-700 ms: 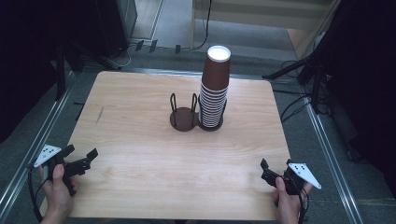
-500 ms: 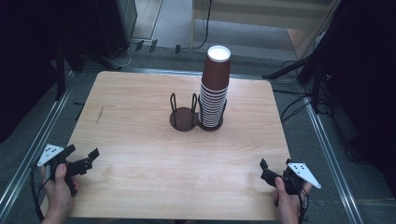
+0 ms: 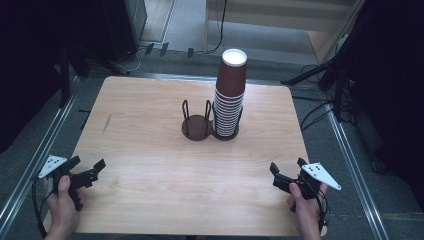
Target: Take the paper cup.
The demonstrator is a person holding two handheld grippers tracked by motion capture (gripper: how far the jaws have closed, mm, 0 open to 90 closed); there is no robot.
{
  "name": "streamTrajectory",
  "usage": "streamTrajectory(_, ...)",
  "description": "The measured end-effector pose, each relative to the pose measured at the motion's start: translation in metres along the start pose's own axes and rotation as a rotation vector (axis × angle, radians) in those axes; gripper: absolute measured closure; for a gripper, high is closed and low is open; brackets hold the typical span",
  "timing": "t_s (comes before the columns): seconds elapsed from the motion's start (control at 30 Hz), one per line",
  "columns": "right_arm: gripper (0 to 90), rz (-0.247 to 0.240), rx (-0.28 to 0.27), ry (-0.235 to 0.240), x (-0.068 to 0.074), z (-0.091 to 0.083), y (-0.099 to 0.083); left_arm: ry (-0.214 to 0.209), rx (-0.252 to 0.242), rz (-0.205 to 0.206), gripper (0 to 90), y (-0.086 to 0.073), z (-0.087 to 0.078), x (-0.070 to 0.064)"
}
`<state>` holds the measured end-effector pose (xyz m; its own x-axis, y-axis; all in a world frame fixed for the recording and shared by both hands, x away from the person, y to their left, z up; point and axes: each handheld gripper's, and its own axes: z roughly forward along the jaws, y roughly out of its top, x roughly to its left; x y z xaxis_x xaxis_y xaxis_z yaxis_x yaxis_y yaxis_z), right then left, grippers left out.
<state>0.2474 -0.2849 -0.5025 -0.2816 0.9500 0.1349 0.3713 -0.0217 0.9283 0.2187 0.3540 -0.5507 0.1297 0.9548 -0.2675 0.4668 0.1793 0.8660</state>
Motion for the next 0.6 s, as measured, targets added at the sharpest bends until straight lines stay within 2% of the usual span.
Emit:
streamTrajectory(0.07, 0.0, -0.003, 0.013, -0.003, 0.002, 0.002, 0.004, 0.002, 0.002, 0.003, 0.0, 0.000, 0.001, -0.001)
streamTrajectory(0.13, 0.0, -0.002, 0.015, 0.023, 0.005, 0.006, 0.010, 0.005, 0.007, 0.005, 0.0, 0.000, 0.002, -0.002)
streamTrajectory(0.37, 0.0, -0.017, 0.006, 0.050, 0.014, 0.014, 0.021, -0.004, 0.018, -0.004, 0.0, 0.000, 0.002, -0.001)
streamTrajectory(0.5, 0.0, -0.017, 0.001, 0.048, 0.019, 0.020, 0.031, 0.003, 0.020, -0.011, 0.0, 0.000, 0.002, 0.000)
streamTrajectory(0.6, 0.0, -0.013, 0.004, 0.044, 0.022, 0.023, 0.036, 0.003, 0.022, 0.003, 0.0, 0.000, 0.002, -0.001)
